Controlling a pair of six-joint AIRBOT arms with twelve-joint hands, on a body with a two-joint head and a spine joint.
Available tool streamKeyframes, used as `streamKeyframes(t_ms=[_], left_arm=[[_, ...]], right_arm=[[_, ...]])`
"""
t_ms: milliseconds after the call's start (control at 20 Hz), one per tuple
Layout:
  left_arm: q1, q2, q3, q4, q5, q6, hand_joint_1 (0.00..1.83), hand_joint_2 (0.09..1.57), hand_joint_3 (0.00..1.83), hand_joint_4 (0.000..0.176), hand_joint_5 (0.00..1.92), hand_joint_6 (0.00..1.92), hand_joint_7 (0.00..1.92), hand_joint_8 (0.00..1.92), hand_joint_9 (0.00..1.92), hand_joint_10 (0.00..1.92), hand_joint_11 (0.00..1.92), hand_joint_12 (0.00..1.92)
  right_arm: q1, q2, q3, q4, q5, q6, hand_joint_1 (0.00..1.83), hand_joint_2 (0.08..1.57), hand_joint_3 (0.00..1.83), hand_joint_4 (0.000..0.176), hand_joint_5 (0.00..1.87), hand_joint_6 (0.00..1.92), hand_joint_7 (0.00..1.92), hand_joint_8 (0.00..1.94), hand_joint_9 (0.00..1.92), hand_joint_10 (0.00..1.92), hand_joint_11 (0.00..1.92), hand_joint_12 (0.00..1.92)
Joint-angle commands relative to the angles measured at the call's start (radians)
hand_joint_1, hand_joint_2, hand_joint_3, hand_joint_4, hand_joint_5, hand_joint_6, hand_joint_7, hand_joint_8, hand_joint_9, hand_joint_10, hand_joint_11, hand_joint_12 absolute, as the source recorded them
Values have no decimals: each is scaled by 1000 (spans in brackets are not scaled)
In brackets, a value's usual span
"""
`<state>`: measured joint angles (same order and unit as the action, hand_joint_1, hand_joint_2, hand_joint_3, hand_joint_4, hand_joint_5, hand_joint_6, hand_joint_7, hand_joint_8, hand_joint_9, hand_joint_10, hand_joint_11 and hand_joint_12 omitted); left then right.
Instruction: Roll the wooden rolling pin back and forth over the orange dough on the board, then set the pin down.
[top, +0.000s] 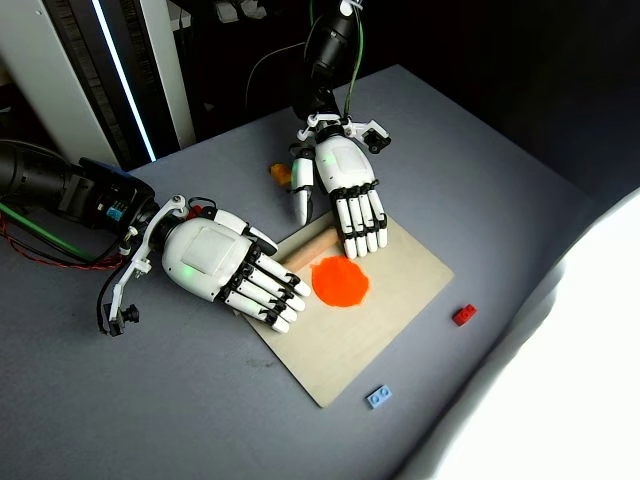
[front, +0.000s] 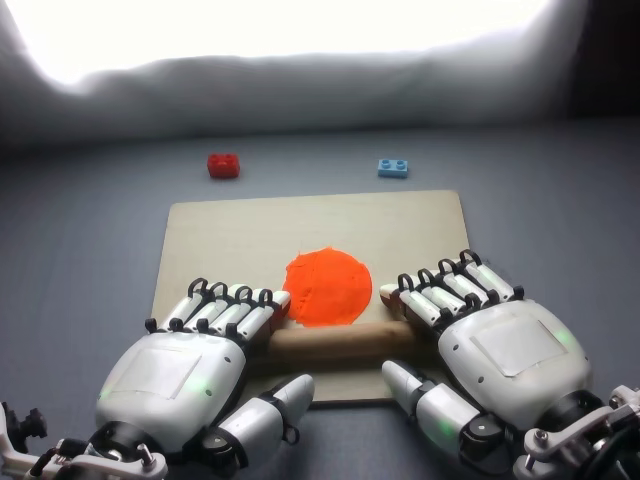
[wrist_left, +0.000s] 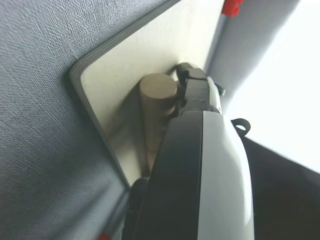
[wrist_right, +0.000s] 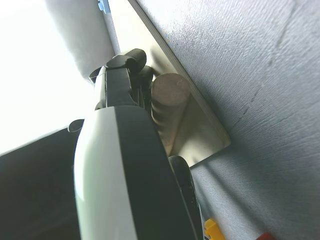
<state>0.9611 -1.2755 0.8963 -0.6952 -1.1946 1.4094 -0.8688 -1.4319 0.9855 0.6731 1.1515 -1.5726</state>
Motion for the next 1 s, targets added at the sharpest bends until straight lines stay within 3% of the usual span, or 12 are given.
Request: streamKeyframes(t_ms=[0,150,800,900,950], left_arm=[[4,-5,1,20,-44,-1,0,1447,0,0,181,2,220,2,208,4,0,342],[4,-5,2,20,-48,-2,0,1448,0,0,197,5,237,5,224,7,0,376],[-36,9,3,28,-46,-11,0,1433,0,0,202,4,234,2,209,2,0,341],[-52,18,0,28,-32,-12,0,1426,0,0,147,0,162,0,147,0,0,259],[-57,21,-1,28,-29,-12,0,1424,0,0,125,0,138,0,126,0,0,251]], right_arm=[[6,-4,1,-43,48,-1,0,1536,0,0,207,330,385,5,168,390,0,569],[12,-3,1,-43,51,-1,0,1536,0,0,226,334,412,12,183,398,0,640],[24,-2,1,-43,55,0,0,1531,0,0,212,316,400,6,174,363,0,614],[28,-1,1,-43,56,0,0,1528,0,0,154,252,270,2,98,250,0,317],[31,0,1,-43,58,0,0,1527,0,0,161,207,247,1,112,167,0,261]])
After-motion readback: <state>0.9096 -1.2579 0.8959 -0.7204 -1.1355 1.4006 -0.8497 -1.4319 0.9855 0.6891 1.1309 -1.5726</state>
